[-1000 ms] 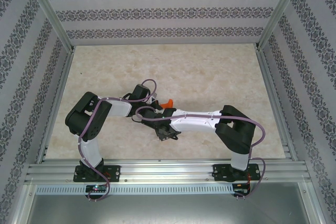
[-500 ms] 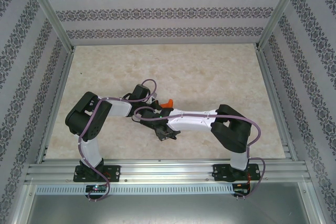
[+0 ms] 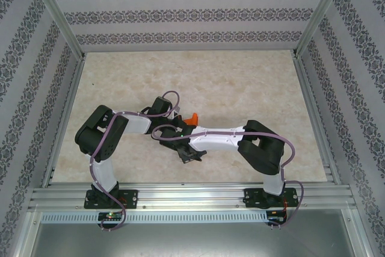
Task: Fold a paper plane with a square sheet of paper (fold left side to right side)
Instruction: Fold the wing for the fifth time at the center of the table.
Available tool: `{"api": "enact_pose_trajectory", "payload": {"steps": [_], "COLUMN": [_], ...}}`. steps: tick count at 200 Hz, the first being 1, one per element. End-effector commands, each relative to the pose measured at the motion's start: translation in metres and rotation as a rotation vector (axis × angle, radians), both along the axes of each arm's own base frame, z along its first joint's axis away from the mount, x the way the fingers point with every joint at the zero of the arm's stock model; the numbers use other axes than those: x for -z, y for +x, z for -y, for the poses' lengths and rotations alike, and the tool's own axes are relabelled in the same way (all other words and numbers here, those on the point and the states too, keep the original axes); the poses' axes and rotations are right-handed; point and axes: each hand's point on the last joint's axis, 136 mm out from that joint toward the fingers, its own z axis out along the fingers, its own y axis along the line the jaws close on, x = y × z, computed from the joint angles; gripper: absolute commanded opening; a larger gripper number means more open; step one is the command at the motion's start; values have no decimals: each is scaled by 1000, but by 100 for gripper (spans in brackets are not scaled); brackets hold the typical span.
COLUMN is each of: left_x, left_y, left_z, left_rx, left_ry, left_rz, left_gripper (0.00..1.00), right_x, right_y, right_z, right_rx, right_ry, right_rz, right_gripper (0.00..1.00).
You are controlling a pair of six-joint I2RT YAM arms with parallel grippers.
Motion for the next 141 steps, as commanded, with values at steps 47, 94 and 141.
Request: {"api": "enact_pose_trajectory", "payload": {"steps": [47, 94, 141], "left_x": [26, 27, 28], "left_y": [-2, -1, -2], "left_z": [-10, -10, -11], "left_rx": [-10, -9, -10], "left_ry": [59, 61, 64], "left_rz": [-21, -21, -23], "left_gripper": [1, 1, 1], "right_x": [0, 2, 1], "right_y": [-12, -18, -20], "right_z": [6, 6, 7], "right_rx": [-3, -17, -17], "right_ry": [-64, -78, -78], "right_rz": [-6, -16, -15], "right_gripper": [10, 14, 11]}}
